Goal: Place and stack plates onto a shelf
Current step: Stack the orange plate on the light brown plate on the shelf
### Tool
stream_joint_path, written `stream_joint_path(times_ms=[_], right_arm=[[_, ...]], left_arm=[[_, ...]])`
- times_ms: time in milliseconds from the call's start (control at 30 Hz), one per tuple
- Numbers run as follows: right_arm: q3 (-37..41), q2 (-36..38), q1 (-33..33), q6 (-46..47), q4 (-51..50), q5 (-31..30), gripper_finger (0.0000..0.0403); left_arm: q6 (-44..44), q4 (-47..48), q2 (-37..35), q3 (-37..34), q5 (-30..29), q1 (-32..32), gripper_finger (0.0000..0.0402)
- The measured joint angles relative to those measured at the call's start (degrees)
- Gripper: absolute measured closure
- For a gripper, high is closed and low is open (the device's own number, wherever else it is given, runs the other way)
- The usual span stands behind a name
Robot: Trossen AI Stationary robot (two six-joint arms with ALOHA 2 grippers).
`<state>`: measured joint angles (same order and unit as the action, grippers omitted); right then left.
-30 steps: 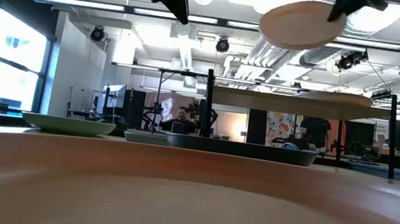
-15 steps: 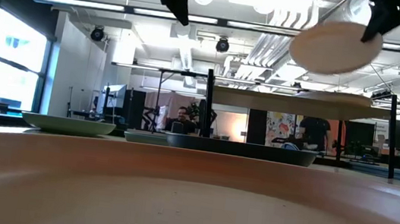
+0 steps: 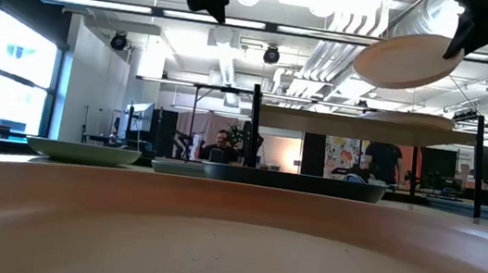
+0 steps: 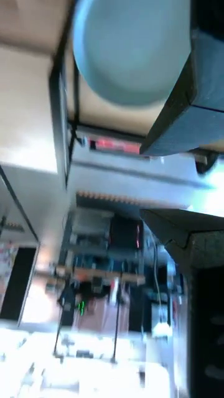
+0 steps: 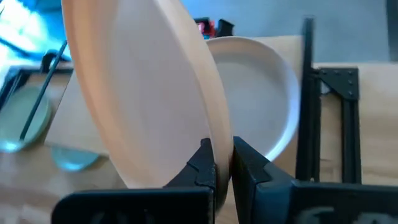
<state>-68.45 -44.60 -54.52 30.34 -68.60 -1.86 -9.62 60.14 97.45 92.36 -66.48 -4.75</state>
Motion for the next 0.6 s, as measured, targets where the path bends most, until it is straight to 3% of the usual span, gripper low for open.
stream_joint_path(times_ms=[200, 600], right_arm=[[0.0, 0.0, -0.4, 8.5, -0.1, -3.1, 0.04], [0.2, 1.6, 3.5, 19.0, -1.0, -6.3, 0.04]], left_arm=[[-2.4, 0.1, 0.0, 0.0, -3.9, 2.5, 0.0266], [7.4, 7.9, -8.0, 0.0, 4.5, 9.0, 0.0282]])
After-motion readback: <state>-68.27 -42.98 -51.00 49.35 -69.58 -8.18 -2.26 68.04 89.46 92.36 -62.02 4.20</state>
